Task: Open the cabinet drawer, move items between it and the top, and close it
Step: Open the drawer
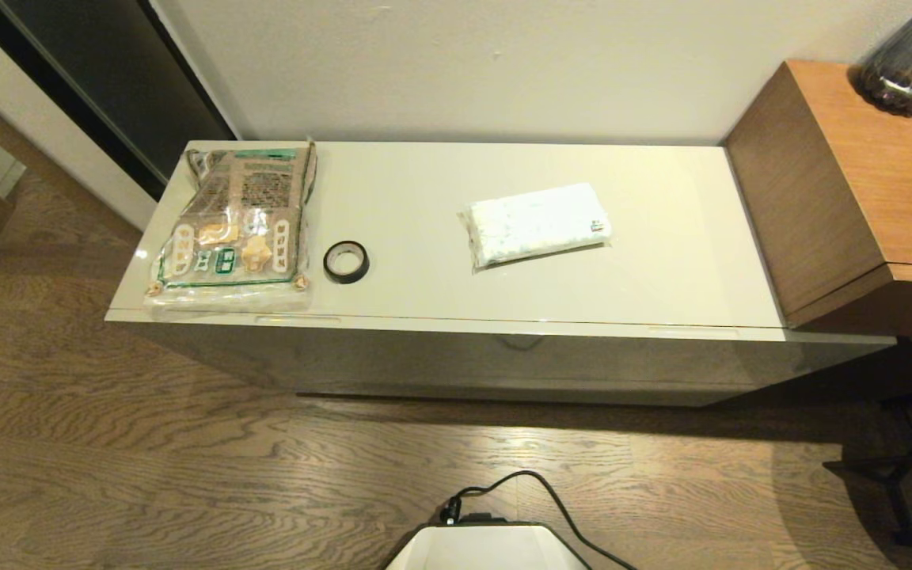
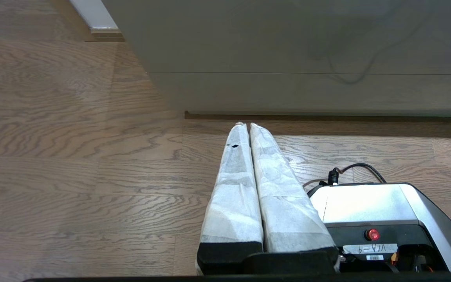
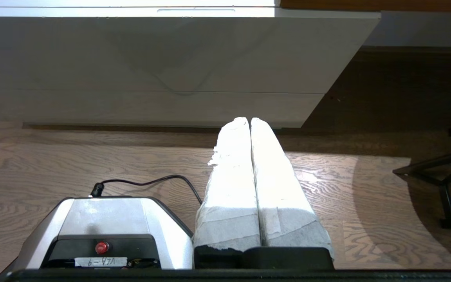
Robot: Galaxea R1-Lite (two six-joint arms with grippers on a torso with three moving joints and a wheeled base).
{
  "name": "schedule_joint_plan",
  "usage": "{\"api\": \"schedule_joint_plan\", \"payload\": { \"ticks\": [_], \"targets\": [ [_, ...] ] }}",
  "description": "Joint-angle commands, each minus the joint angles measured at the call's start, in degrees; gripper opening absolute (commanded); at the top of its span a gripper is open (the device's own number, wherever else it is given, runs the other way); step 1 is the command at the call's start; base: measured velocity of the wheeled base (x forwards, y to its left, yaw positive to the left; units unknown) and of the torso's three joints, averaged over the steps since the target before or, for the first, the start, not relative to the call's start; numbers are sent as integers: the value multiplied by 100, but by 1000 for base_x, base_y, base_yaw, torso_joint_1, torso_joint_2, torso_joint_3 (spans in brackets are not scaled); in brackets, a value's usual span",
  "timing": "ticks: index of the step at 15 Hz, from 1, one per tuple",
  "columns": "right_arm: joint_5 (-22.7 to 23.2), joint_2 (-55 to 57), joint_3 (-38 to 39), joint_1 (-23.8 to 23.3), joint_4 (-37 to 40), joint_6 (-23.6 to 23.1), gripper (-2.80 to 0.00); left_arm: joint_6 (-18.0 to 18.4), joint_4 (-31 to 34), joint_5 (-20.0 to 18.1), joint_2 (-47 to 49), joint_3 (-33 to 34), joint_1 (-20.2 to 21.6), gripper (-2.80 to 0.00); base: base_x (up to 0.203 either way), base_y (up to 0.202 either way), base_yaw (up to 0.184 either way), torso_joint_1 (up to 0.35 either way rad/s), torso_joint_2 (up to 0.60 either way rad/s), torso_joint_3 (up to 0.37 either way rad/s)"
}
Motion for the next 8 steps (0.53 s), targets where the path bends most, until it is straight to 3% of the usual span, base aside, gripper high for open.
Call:
{"api": "schedule_joint_plan", "payload": {
  "ticks": [1,6,8],
  "targets": [
    [2,9,9,2,0,-4,-280,2,1,2,-2,-1,0,-280,0,0,0,0,0,0],
    [19,9,9,2,9,-119,-280,-7,1,2,-2,-1,0,-280,0,0,0,0,0,0],
    [88,9,-8,2,43,-426,-280,-7,-8,2,-2,-1,0,-280,0,0,0,0,0,0]
  ]
}}
